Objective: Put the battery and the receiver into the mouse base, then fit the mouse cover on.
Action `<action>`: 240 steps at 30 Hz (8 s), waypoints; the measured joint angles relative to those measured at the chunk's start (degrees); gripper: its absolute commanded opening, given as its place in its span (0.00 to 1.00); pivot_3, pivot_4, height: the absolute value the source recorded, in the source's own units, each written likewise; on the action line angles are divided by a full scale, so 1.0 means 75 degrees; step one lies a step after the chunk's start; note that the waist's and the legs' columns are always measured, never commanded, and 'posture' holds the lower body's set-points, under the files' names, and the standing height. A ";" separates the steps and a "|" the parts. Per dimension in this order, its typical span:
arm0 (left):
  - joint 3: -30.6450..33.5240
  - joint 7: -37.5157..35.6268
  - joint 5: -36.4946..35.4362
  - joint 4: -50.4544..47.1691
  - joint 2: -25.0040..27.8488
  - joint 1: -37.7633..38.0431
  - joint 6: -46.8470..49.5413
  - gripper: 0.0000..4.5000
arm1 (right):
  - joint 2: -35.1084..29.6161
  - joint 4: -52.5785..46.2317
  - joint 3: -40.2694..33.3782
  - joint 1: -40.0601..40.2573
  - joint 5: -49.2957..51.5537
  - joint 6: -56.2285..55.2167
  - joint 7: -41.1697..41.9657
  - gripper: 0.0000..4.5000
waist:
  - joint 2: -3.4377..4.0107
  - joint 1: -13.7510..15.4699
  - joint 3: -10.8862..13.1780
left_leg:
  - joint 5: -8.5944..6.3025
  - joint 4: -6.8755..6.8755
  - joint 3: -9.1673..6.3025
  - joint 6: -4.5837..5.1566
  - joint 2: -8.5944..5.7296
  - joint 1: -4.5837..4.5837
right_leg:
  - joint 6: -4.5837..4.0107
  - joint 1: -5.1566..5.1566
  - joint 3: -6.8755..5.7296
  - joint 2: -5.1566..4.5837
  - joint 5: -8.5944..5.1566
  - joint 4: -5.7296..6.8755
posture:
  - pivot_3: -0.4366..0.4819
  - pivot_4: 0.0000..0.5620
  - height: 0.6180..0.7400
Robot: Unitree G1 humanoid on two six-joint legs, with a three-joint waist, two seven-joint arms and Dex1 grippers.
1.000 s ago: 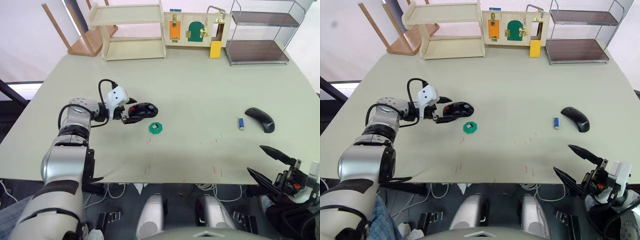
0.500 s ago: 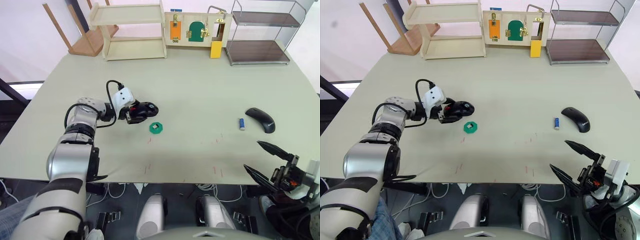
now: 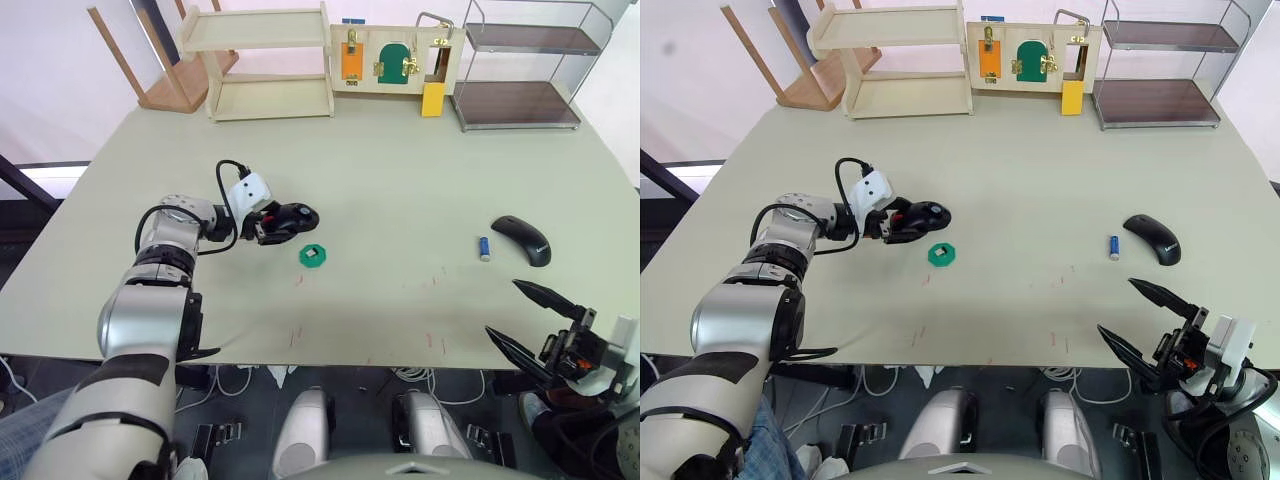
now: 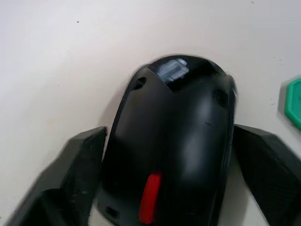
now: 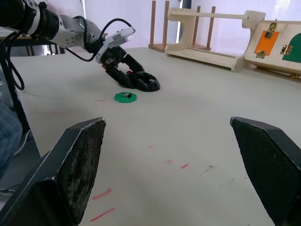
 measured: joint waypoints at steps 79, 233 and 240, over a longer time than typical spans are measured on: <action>-0.3104 0.0642 -0.1343 -1.2135 -0.0248 0.4628 0.6703 0.66 | -0.0828 0.0538 0.0213 -0.1145 0.0470 0.0949 0.0707 1.00 | 0.0012 0.0018 0.0006 | 0.0000 0.0011 0.0002 0.0001 -0.0001 0.0005 | -0.0010 -0.0015 0.0046 -0.0001 -0.0032 0.0011 | 0.48 0.27 1.00; -0.3507 0.0626 -0.1447 -1.2403 0.0035 0.4339 0.6958 0.66 | -0.1671 -0.3239 0.2136 -0.3700 0.1094 0.9637 -0.4684 0.79 | 0.0008 -0.0087 -0.0005 | 0.0001 0.0002 -0.0024 0.0006 -0.0001 -0.0117 | 0.0022 -0.0101 0.0005 0.0004 -0.0011 -0.0032 | 0.48 0.27 1.00; -0.3527 0.0631 -0.1446 -1.2323 -0.0015 0.4304 0.6907 0.66 | -0.1304 -0.2794 0.2475 -0.2810 -0.0096 0.7206 -0.3964 0.22 | 0.0008 -0.0030 -0.0006 | 0.0001 0.0005 -0.0019 0.0005 0.0000 -0.0113 | 0.0022 -0.0100 0.0009 0.0005 -0.0012 -0.0027 | 0.48 0.27 1.00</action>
